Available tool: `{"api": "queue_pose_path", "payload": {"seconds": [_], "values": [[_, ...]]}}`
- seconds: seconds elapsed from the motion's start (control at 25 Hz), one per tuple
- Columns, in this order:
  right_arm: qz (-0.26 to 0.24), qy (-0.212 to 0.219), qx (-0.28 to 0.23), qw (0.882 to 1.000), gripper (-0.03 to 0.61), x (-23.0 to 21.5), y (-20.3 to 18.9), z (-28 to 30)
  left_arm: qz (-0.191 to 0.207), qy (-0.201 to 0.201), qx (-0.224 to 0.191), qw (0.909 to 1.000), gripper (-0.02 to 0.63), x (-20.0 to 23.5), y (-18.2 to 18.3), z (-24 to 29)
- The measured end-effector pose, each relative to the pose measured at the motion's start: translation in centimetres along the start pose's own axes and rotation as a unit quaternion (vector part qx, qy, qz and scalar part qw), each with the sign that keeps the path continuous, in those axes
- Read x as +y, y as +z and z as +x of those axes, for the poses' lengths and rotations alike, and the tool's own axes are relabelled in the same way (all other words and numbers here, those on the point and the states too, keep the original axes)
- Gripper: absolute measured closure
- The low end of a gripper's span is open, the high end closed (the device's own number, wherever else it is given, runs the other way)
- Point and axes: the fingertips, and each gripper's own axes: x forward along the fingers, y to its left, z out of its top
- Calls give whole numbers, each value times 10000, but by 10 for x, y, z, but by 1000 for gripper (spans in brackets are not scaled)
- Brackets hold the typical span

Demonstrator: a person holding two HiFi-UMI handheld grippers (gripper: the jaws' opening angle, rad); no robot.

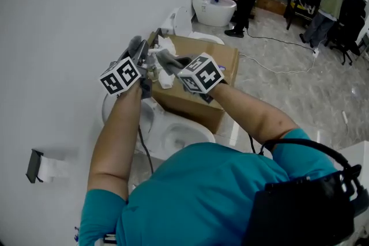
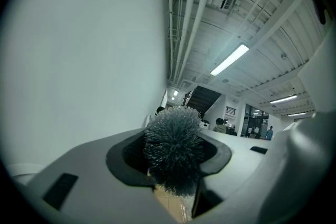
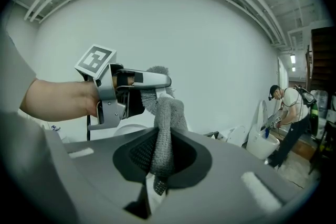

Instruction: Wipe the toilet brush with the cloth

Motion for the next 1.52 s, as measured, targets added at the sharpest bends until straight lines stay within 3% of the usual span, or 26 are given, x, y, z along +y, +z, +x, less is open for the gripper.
{"api": "queue_pose_path", "payload": {"seconds": [0.2,0.52,1.52], "values": [[-69,14,12,10000,560,5,9,12,-32,-12,51,10000,420,-3,-1,-1],[-86,-46,-35,9999,560,10,21,16,373,-69,126,9992,420,-18,-2,-6],[267,-323,176,9990,560,-14,-11,1,309,-75,35,9995,420,-6,7,-15]]}}
